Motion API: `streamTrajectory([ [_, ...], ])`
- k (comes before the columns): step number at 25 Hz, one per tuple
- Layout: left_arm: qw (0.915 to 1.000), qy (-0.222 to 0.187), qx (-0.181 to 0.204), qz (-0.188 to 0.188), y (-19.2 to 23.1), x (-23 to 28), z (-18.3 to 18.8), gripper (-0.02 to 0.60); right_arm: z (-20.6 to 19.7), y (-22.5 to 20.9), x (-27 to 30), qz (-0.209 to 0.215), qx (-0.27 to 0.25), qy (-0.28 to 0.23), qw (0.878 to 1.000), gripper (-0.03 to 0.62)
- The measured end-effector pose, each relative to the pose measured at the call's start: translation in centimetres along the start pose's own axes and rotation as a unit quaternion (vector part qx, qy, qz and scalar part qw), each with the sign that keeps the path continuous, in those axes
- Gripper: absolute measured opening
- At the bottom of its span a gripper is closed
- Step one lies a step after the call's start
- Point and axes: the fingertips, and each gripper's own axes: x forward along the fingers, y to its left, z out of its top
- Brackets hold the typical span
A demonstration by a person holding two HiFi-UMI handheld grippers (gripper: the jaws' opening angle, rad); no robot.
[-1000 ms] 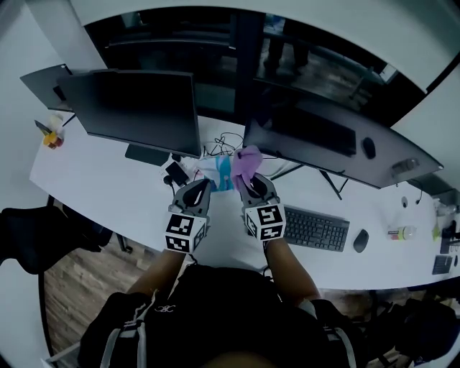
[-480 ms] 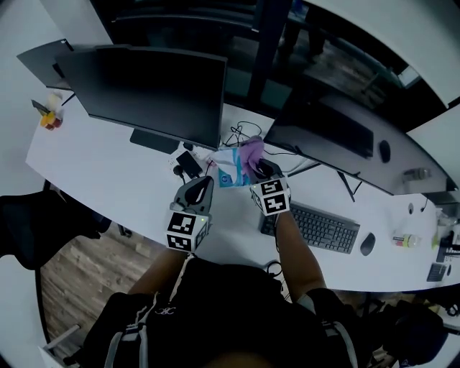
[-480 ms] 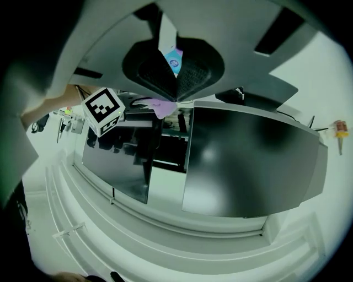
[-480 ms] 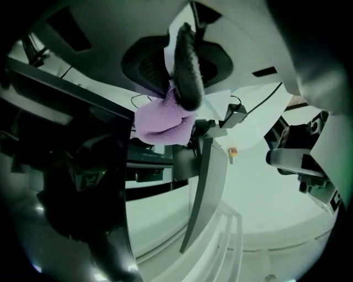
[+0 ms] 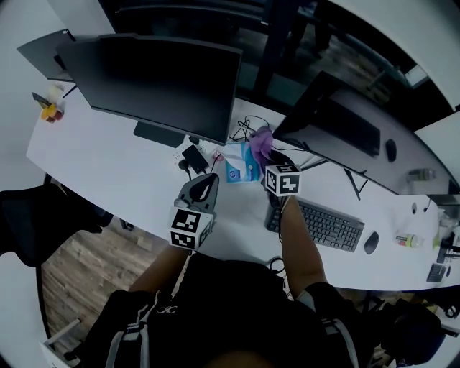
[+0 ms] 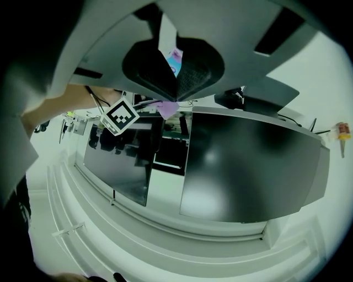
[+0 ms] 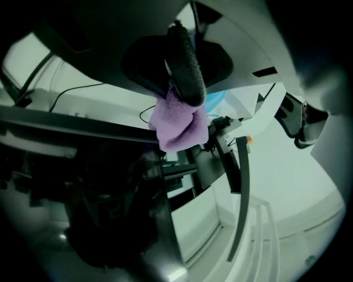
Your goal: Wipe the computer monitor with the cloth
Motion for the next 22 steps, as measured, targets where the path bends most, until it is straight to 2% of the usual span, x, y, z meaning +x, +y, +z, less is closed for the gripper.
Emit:
streamTrajectory([
  [3, 1.0000, 0.003, -0.002, 0.002, 0.1, -0.1, -0.3, 0.014, -0.1, -1.2, -0.3, 0.003, 0.083, -0.007, 0.997, 0.084],
  [5, 1.0000, 0.003, -0.001, 0.001, 0.0, 0.1, -0.2, 0.014, -0.1, -2.4, -0.5, -0.008, 0.107, -0.013, 0.994, 0.083],
  [14, 0.9999, 0.004, 0.008, -0.009, -1.7, -0.2, 0.0, 0.014, -0.4, -4.6, -2.0, -0.040, 0.139, -0.039, 0.989, 0.083],
  [17, 0.9998, 0.013, 0.011, -0.011, -2.2, -0.4, -0.3, 0.014, -0.8, -5.7, -2.7, -0.065, 0.139, -0.037, 0.987, 0.083],
  [22, 0.9997, 0.003, 0.016, -0.017, -3.2, -0.3, 0.1, 0.014, -1.2, -7.7, -4.6, -0.108, 0.134, -0.043, 0.984, 0.081],
])
